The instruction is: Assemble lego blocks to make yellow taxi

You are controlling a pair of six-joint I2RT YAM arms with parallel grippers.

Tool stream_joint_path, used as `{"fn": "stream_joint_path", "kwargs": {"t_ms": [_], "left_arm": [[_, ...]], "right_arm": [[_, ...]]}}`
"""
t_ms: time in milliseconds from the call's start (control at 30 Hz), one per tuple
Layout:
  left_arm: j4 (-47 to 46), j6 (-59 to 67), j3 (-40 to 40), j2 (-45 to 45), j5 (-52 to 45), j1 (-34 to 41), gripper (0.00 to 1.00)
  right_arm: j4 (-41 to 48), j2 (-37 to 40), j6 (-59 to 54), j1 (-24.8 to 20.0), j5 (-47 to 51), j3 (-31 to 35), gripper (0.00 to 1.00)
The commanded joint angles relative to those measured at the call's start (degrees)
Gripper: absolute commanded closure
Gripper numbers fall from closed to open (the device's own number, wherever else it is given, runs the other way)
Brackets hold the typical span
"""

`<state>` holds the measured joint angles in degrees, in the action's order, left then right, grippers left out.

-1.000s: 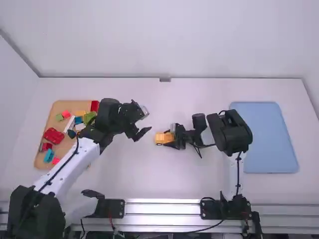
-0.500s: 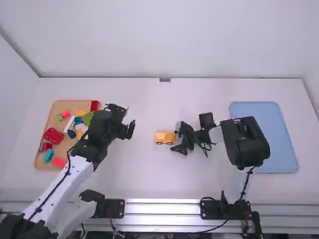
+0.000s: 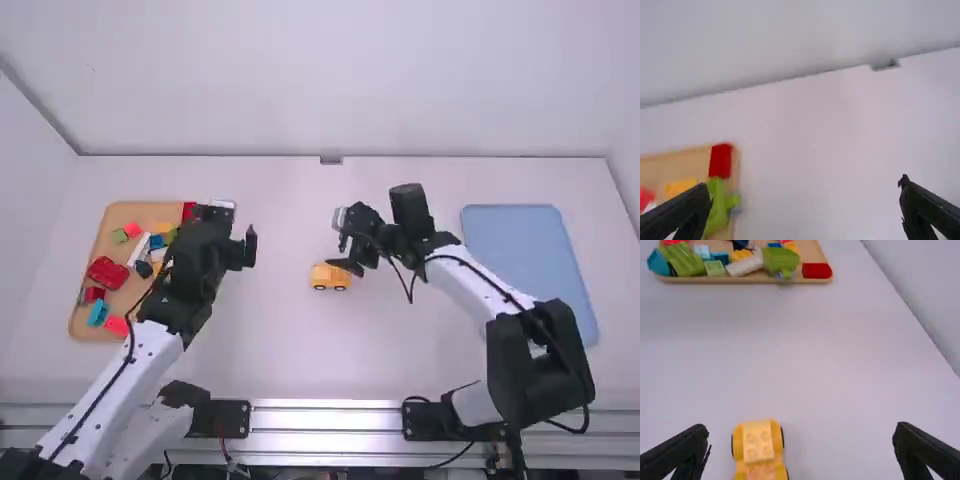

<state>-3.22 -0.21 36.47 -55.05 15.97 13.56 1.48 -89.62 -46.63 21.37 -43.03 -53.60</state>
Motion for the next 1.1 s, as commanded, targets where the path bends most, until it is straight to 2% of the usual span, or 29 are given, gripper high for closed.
{"fn": "stream_joint_path", "kwargs": {"t_ms": [0, 167, 333, 500, 600, 800, 1067], "left_arm": [[-1.8, -9.0, -0.1, 1.6, 9.3, -0.6, 0.01], [-6.8, -12.9, 0.3, 3.8, 9.3, -6.5, 0.01], [-12.1, -13.6, 1.4, 8.1, -3.3, -20.2, 0.01], [-14.1, -16.1, 1.4, 10.7, -7.3, -30.6, 0.01], [-15.2, -16.1, 1.4, 12.2, -12.8, -36.7, 0.01], [-17.6, -22.5, 1.4, 12.1, -13.6, -43.5, 0.01], [-13.2, -23.6, 1.4, 8.0, -13.7, -44.7, 0.01]], "right_arm": [[0.5, -1.5, 1.8, 3.3, 1.5, -3.8, 0.02], [0.2, -3.5, 8.4, 7.6, 3.9, -9.0, 0.02], [0.5, -8.4, 13.8, 11.5, 2.1, -17.5, 0.02], [-0.2, -13.5, 16.5, 13.9, -4.2, -24.6, 0.02], [-2.7, -17.2, 20.5, 15.1, -5.6, -28.9, 0.02], [-4.5, -21.6, 21.1, 16.6, -10.8, -33.1, 0.02], [-3.6, -22.4, 21.2, 16.6, -11.0, -33.8, 0.02]]}}
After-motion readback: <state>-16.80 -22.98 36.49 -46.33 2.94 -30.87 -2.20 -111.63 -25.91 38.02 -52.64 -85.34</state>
